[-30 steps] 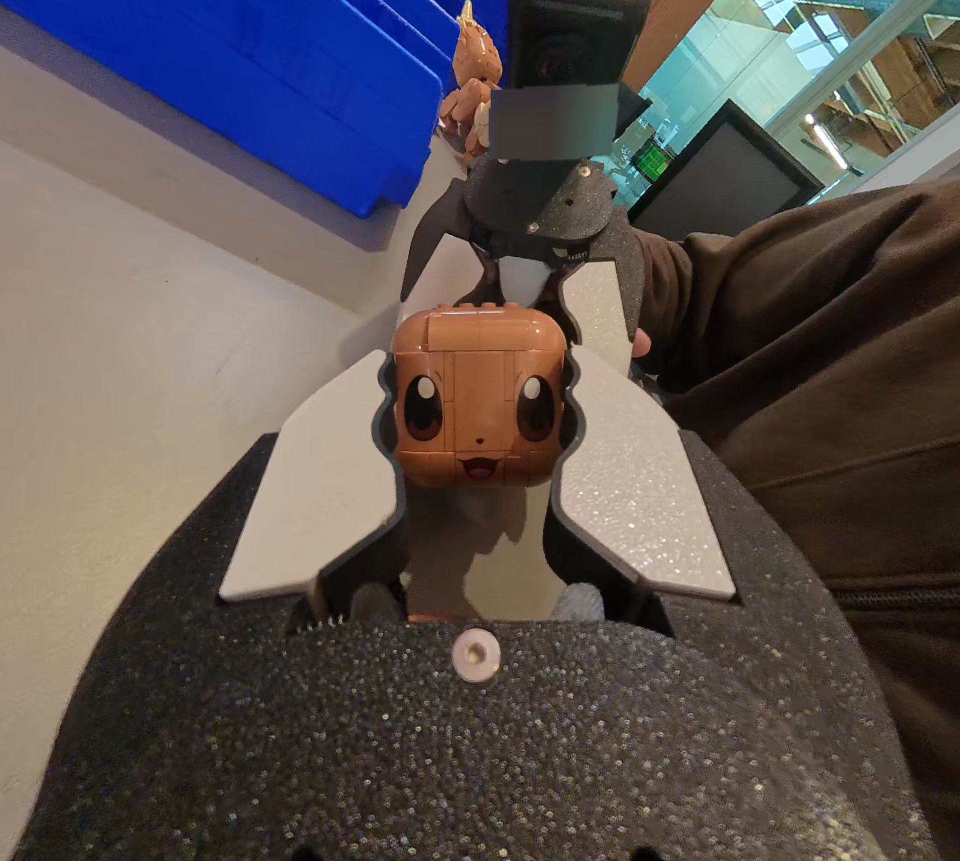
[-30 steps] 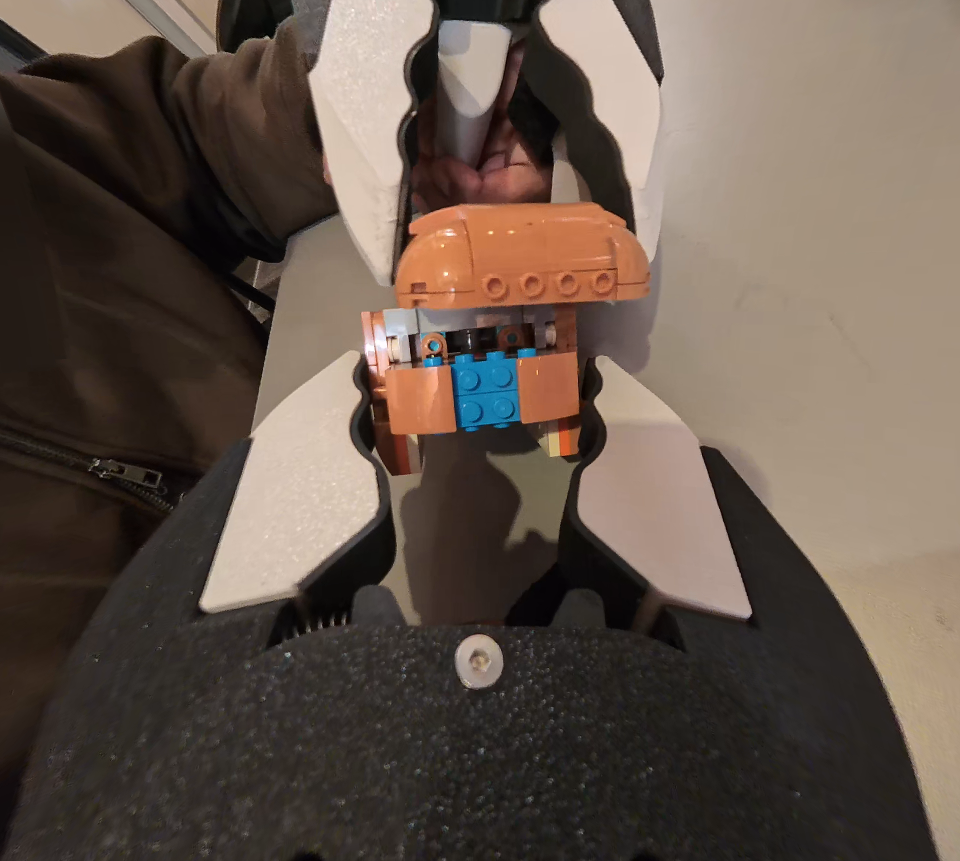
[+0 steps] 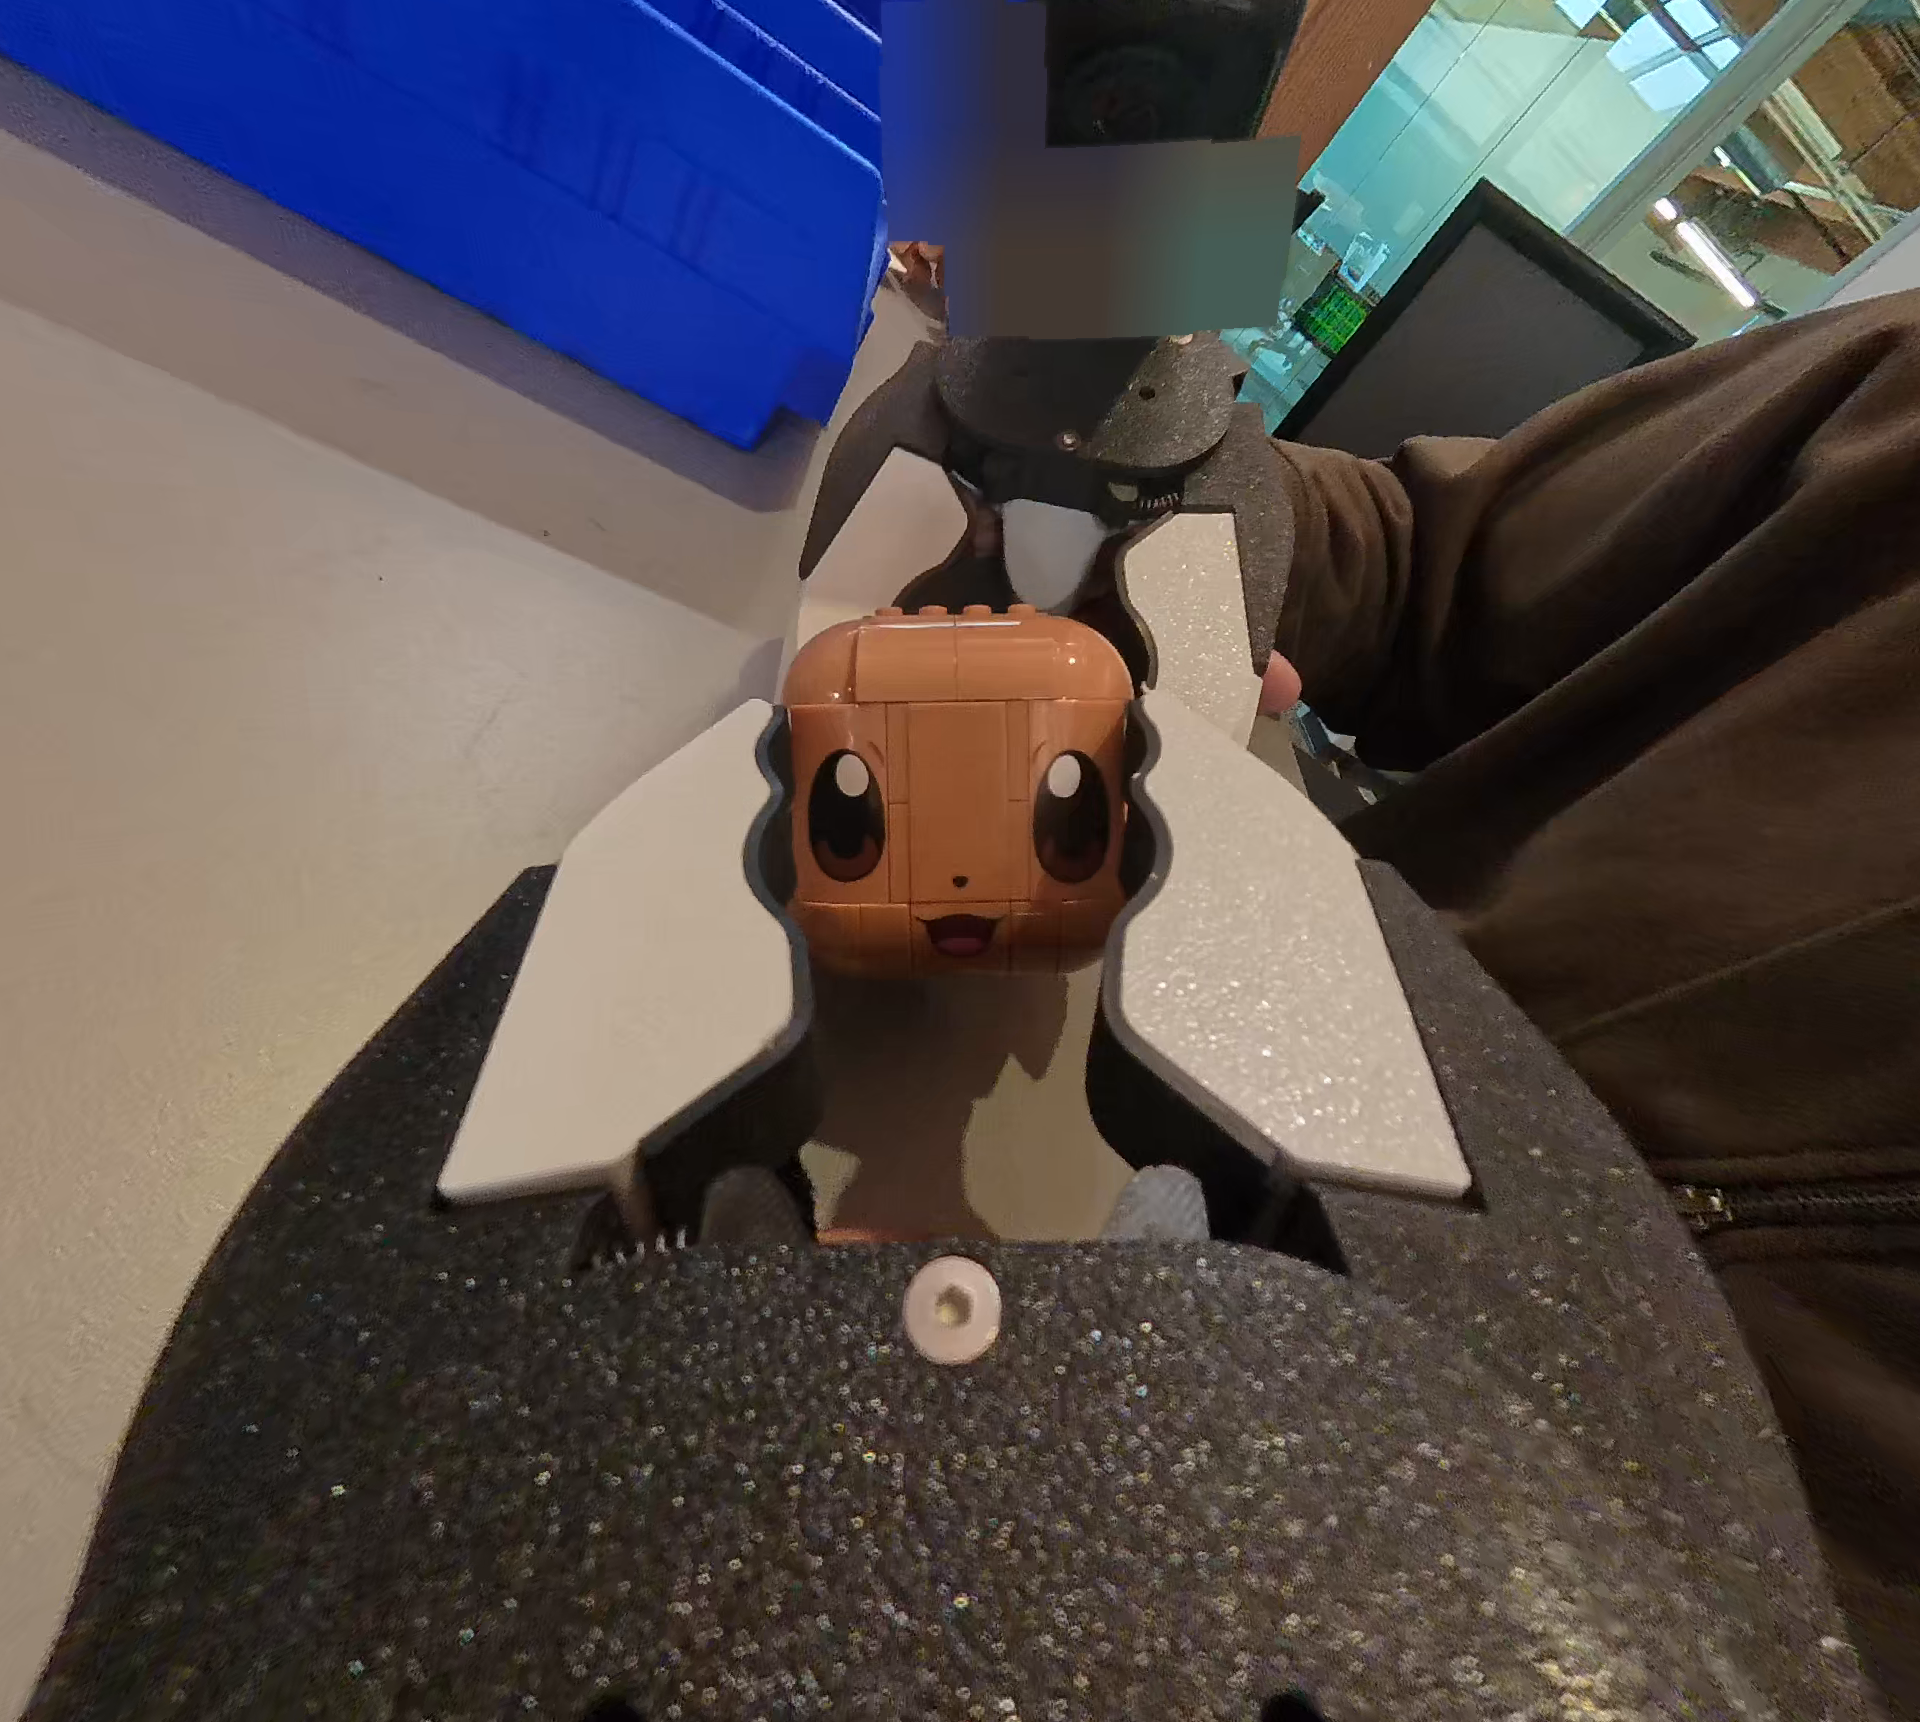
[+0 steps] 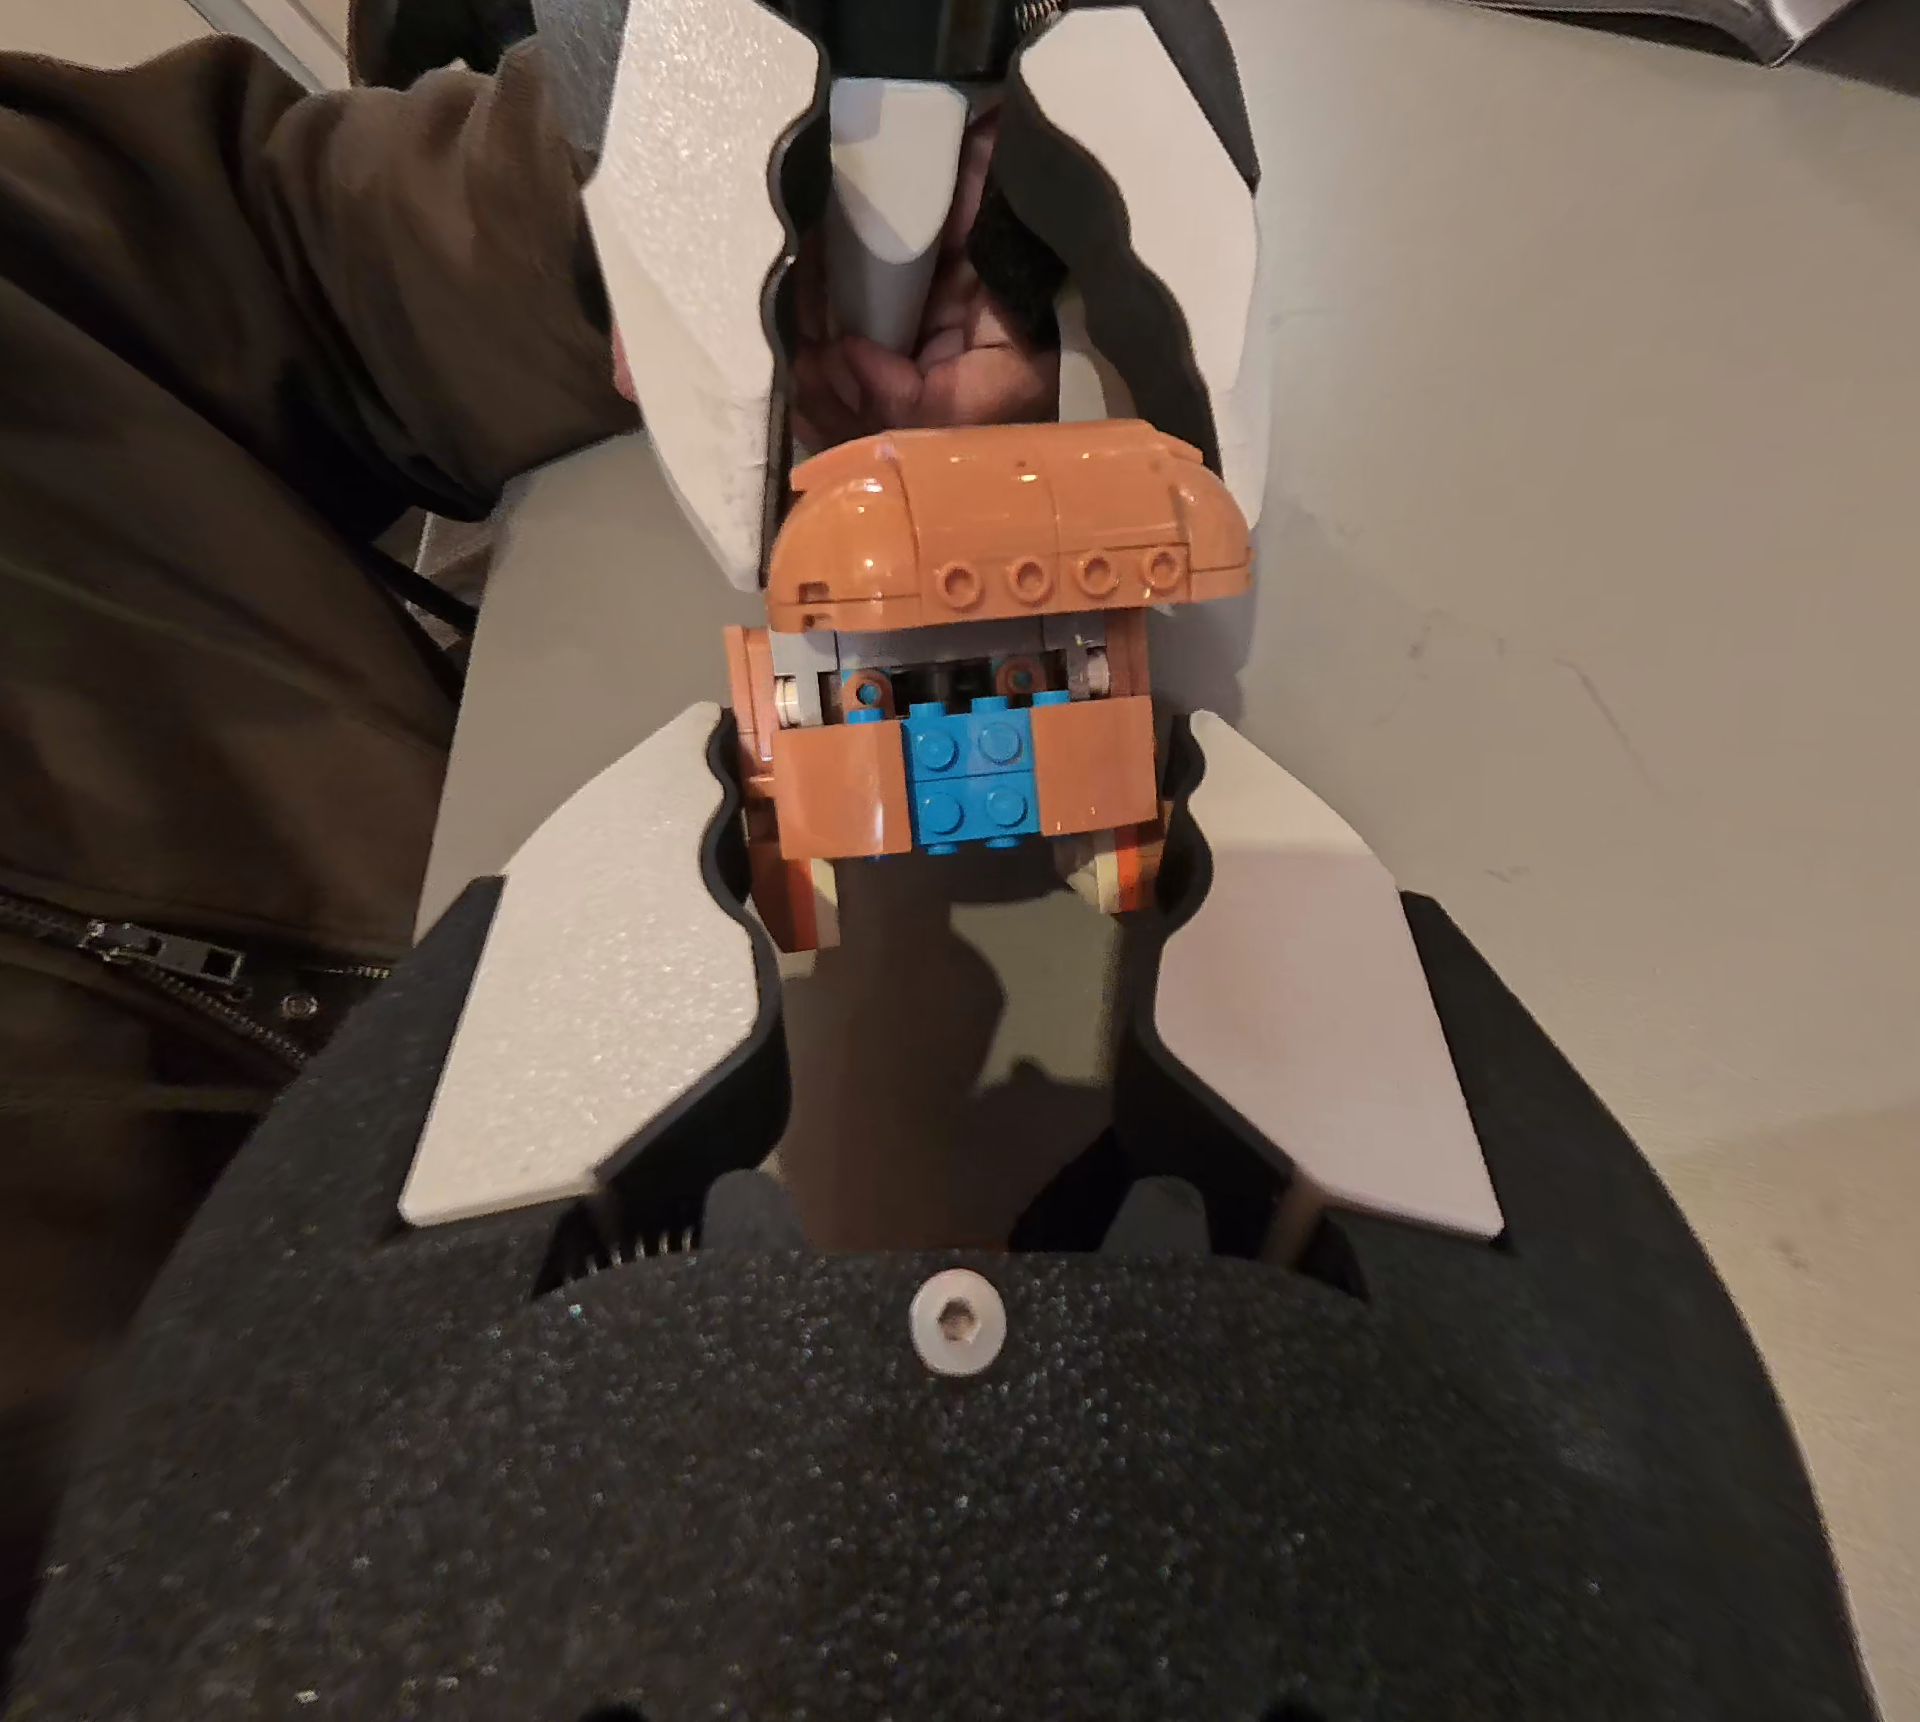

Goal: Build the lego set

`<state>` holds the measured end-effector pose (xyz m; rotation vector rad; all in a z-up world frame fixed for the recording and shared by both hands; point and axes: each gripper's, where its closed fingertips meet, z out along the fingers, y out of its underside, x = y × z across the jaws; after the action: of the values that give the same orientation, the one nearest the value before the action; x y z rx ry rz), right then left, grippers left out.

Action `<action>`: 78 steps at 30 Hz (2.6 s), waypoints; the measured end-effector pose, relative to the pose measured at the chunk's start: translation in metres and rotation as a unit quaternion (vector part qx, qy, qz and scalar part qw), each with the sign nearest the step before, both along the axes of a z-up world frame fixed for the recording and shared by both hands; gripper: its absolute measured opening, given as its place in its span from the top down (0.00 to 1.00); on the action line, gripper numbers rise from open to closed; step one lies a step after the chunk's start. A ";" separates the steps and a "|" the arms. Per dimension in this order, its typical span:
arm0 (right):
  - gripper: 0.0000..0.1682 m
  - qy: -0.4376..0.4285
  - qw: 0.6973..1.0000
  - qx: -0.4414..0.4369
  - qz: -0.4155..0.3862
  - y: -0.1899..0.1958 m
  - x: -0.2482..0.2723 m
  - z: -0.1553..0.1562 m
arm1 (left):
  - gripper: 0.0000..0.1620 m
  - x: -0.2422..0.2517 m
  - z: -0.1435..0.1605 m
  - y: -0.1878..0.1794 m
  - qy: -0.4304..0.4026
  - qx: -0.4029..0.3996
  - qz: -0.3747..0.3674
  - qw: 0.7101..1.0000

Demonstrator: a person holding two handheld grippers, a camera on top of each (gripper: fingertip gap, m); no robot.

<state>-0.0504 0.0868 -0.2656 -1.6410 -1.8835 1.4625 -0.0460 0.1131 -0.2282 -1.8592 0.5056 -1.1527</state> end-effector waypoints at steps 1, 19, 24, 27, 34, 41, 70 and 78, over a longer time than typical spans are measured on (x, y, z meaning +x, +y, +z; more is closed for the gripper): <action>0.54 0.000 1.000 0.003 -0.001 0.001 0.000 0.000 | 0.63 -0.001 0.000 0.000 -0.003 0.002 0.001 1.000; 0.54 0.049 0.999 0.003 0.001 0.027 -0.024 0.011 | 0.62 -0.051 0.018 0.025 -0.061 0.045 0.109 0.991; 0.54 0.048 0.999 -0.004 0.003 0.029 -0.029 0.011 | 0.63 -0.072 0.022 0.031 -0.091 0.040 0.134 0.986; 0.54 0.056 0.998 -0.004 -0.002 0.030 -0.028 0.013 | 0.63 -0.074 0.023 0.031 -0.101 0.039 0.136 0.985; 0.54 0.053 0.999 -0.003 -0.007 0.031 -0.028 0.012 | 0.63 -0.068 0.021 0.028 -0.077 0.052 0.127 0.988; 0.54 0.051 0.999 -0.003 -0.006 0.031 -0.028 0.012 | 0.62 -0.067 0.021 0.027 -0.074 0.054 0.124 0.988; 0.54 0.047 0.999 -0.002 -0.005 0.031 -0.029 0.011 | 0.62 -0.066 0.022 0.027 -0.075 0.058 0.121 0.988; 0.54 0.046 0.999 -0.002 -0.006 0.031 -0.030 0.010 | 0.63 -0.066 0.021 0.027 -0.074 0.058 0.121 0.988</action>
<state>-0.0799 0.1175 -0.2553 -1.5558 -1.8201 1.5104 -0.1116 0.1398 -0.2068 -1.6694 0.2503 -1.0649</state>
